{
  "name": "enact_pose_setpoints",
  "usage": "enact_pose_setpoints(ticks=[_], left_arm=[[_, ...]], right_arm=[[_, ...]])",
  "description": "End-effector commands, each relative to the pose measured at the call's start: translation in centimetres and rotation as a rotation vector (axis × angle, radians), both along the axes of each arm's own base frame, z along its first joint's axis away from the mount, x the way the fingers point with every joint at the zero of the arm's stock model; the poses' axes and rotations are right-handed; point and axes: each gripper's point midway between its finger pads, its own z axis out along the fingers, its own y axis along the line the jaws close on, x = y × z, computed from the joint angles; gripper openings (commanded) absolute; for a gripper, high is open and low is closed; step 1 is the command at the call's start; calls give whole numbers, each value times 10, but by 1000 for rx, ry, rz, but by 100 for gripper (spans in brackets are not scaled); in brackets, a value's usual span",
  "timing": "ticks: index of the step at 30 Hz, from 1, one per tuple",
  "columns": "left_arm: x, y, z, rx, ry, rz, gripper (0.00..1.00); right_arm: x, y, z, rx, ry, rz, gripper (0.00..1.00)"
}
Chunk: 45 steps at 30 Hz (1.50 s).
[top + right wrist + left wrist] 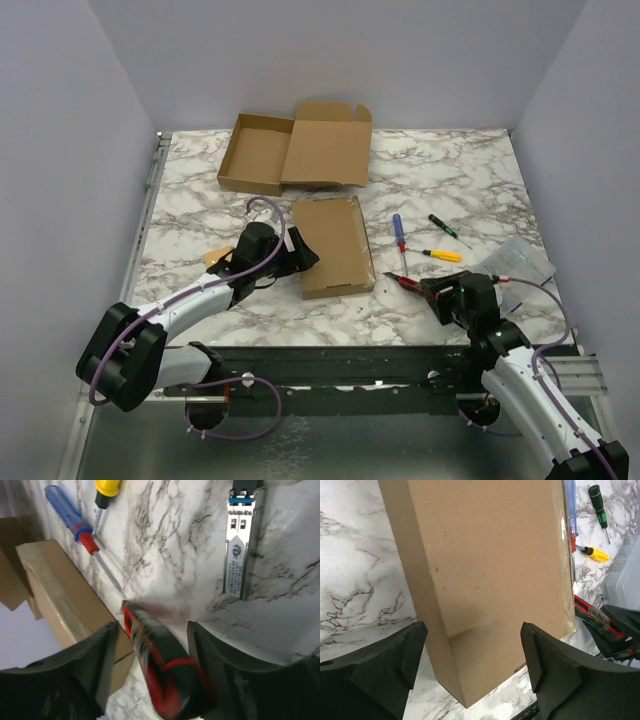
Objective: Unpack the express box
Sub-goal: Place the knife at the center of the board.
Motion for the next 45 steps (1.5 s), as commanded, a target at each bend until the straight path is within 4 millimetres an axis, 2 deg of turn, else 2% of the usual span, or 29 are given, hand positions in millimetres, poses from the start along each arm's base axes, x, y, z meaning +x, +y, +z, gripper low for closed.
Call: enact_pose_setpoints(ticks=[1,5,6,12,16,18,20,21,23,25,28,31,34,36,40,45], left_arm=[[3,3,-4,7,-24,12,84],[5,3,-5,9,-30,13,84],[6,3,-5,11,-30,12,84],[8,0,-5,16,-38,-3,84],[10,-2,0,11,-47,-7,84],[11,-3,4,3,-53,-7,84],[11,-3,5,-4,-51,-6,84],[11,-4,5,-6,-50,-8,84],[11,-4,3,-1,-47,-8,84],[10,-3,0,9,-46,-15,83],[9,-3,-4,18,-42,-20,76],[8,-1,-8,24,-39,-17,70],[6,2,-16,31,-34,-9,63],[5,3,-20,23,-31,2,58],[3,2,-24,3,-24,8,52],[-6,5,-39,9,0,3,50]], right_arm=[[-22,-5,-27,-62,128,30,73],[-36,-10,-33,-105,225,44,97],[-37,-10,-32,-118,240,59,99],[-61,-20,-22,-211,415,102,100],[-77,-30,-6,-255,493,84,100],[-75,-34,8,-277,472,78,100],[-60,-35,28,-317,377,115,100],[-44,-27,41,-342,275,196,100],[-15,1,71,-357,63,395,100],[6,42,100,-305,-179,609,100],[32,75,118,-261,-315,749,100],[61,96,108,-259,-298,879,99],[87,114,90,-241,-262,985,87],[99,124,83,-224,-273,1021,85],[111,150,73,-200,-271,1092,85],[109,177,66,-209,-256,1140,85]])
